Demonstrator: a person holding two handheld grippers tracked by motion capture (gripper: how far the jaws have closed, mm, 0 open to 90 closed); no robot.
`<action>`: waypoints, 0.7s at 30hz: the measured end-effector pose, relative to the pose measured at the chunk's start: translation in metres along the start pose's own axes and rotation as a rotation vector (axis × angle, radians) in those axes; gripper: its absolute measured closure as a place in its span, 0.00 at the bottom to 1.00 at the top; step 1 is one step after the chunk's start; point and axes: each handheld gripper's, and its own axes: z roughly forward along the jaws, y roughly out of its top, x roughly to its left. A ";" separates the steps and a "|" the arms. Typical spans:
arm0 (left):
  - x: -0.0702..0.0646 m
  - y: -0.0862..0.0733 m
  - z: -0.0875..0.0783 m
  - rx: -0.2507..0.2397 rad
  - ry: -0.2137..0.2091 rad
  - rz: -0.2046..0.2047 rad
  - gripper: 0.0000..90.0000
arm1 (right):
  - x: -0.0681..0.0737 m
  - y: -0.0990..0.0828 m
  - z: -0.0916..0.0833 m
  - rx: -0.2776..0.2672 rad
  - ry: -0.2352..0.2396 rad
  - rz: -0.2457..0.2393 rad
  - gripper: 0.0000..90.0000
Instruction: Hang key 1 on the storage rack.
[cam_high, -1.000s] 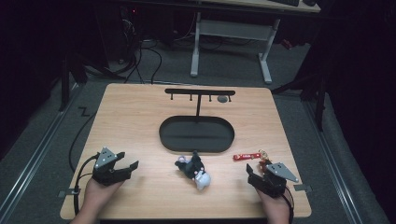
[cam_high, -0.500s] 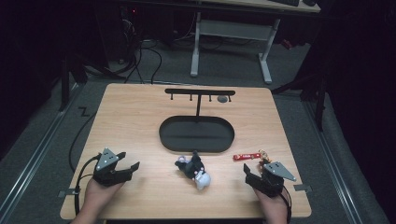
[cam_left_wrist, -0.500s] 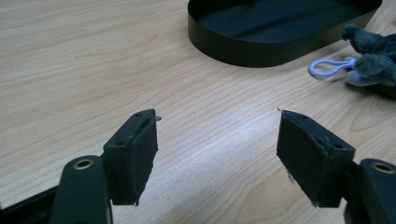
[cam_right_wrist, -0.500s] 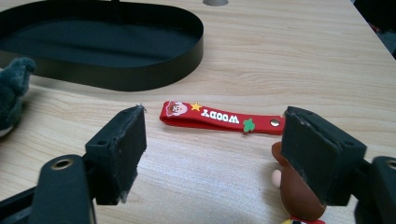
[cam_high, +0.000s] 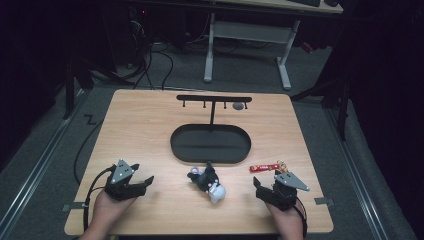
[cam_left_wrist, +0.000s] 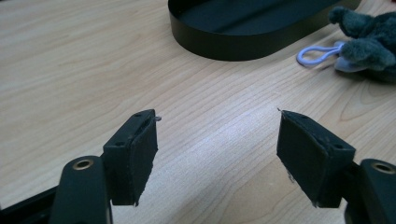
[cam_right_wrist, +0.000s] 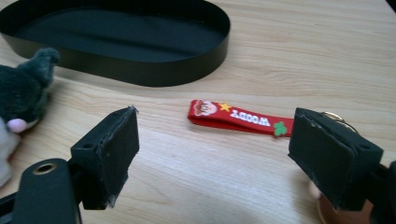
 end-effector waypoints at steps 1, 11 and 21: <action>-0.001 0.001 -0.001 -0.001 0.005 0.010 0.32 | 0.002 0.001 0.000 0.001 0.007 -0.001 0.17; 0.003 -0.002 0.005 -0.031 -0.061 -0.027 0.27 | 0.016 0.014 0.003 0.024 0.023 -0.038 0.16; -0.003 -0.003 0.012 0.009 -0.055 0.037 0.27 | 0.016 0.004 0.011 0.107 0.020 0.010 0.17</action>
